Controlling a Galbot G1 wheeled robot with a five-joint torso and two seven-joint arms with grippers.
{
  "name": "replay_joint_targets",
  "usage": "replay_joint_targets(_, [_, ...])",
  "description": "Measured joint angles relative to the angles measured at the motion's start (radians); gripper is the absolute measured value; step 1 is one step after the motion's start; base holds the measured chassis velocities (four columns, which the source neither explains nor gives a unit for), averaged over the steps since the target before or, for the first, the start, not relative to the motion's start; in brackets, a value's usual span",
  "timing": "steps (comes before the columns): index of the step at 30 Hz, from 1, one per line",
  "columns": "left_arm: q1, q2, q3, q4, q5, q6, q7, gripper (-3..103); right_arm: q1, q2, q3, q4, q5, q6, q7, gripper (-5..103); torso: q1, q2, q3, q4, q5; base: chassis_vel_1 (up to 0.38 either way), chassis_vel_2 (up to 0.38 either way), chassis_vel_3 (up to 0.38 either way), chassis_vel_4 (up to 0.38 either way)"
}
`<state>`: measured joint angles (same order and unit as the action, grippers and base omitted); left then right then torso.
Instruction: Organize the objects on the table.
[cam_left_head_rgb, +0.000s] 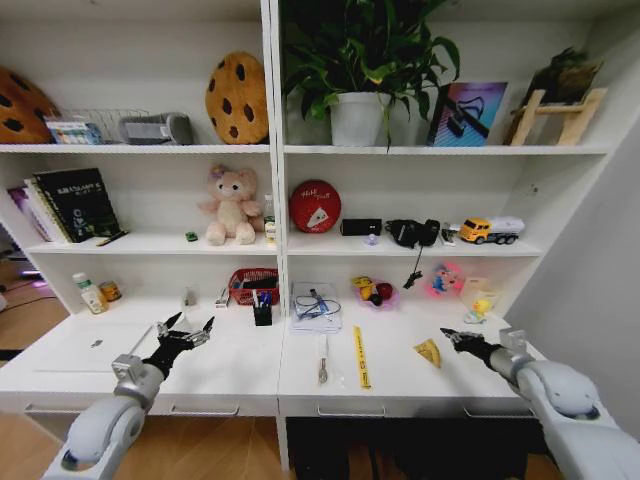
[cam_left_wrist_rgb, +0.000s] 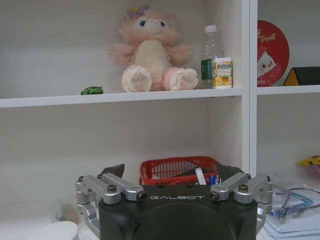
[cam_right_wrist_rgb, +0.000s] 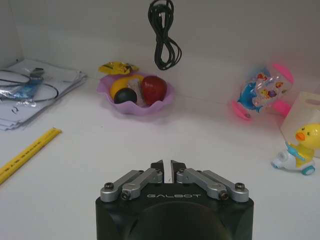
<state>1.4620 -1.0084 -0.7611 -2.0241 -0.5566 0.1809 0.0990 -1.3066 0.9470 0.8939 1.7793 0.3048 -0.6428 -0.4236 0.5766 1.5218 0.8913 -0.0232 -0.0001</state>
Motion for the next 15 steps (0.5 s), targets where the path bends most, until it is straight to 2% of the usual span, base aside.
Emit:
replay_joint_targets(1, [0.000,0.000,0.000,0.000,0.000,0.000,0.000,100,0.001,0.006,-0.002,-0.007,-0.023,-0.010,0.001,9,0.000,0.000,0.000,0.0001,0.0000,0.000,0.000,0.000,0.000])
replay_joint_targets(2, [0.000,0.000,0.000,0.000,0.000,0.000,0.000,100,0.001,0.006,-0.002,-0.007,-0.023,-0.010,0.001,9,0.000,0.000,0.000,0.0001,0.0000,0.000,0.000,0.000,0.000])
replay_joint_targets(3, [0.000,0.000,0.000,0.000,0.000,0.000,0.000,100,0.009,0.012,-0.007,-0.025,-0.047,-0.020,0.001,15,0.000,0.000,0.000,0.0001,0.0001,0.000,0.000,0.000,0.000])
replay_joint_targets(4, [0.000,0.000,0.000,0.000,0.000,0.000,0.000,100,0.027,0.015,-0.013,-0.059,-0.069,-0.023,0.001,25,0.000,0.000,0.000,0.0002,0.0001,0.000,0.000,0.000,0.000])
replay_joint_targets(5, [0.000,0.000,0.000,0.000,0.000,0.000,0.000,100,0.027,0.015,-0.013,-0.059,-0.069,-0.023,0.001,25,0.000,0.000,0.000,0.0002,0.0001,0.000,0.000,0.000,0.000])
replay_joint_targets(7, [0.000,0.000,0.000,0.000,0.000,0.000,0.000,100,0.060,0.011,-0.023,-0.117,-0.078,-0.024,-0.004,37,0.000,0.000,0.000,0.0002,0.0003,0.000,0.000,0.000,0.000])
replay_joint_targets(10, [0.000,0.000,0.000,0.000,0.000,0.000,0.000,100,0.077,0.004,-0.027,-0.141,-0.080,-0.024,-0.010,42,0.000,0.000,0.000,0.0003,0.0003,0.000,0.000,0.000,0.000])
replay_joint_targets(13, [0.000,0.000,0.000,0.000,0.000,0.000,0.000,100,0.126,-0.023,-0.045,-0.195,-0.060,-0.023,-0.034,58,0.000,0.000,0.000,0.0004,0.0000,0.000,0.000,0.000,0.000])
replay_joint_targets(14, [0.000,0.000,0.000,0.000,0.000,0.000,0.000,100,0.126,-0.023,-0.045,-0.195,-0.060,-0.023,-0.034,58,0.000,0.000,0.000,0.0004,0.0000,0.000,0.000,0.000,0.000])
replay_joint_targets(15, [0.000,0.000,0.000,0.000,0.000,0.000,0.000,100,0.131,-0.027,-0.051,-0.201,-0.057,-0.023,-0.041,63,0.000,0.000,0.000,0.0003,0.0000,0.000,0.000,0.000,0.000])
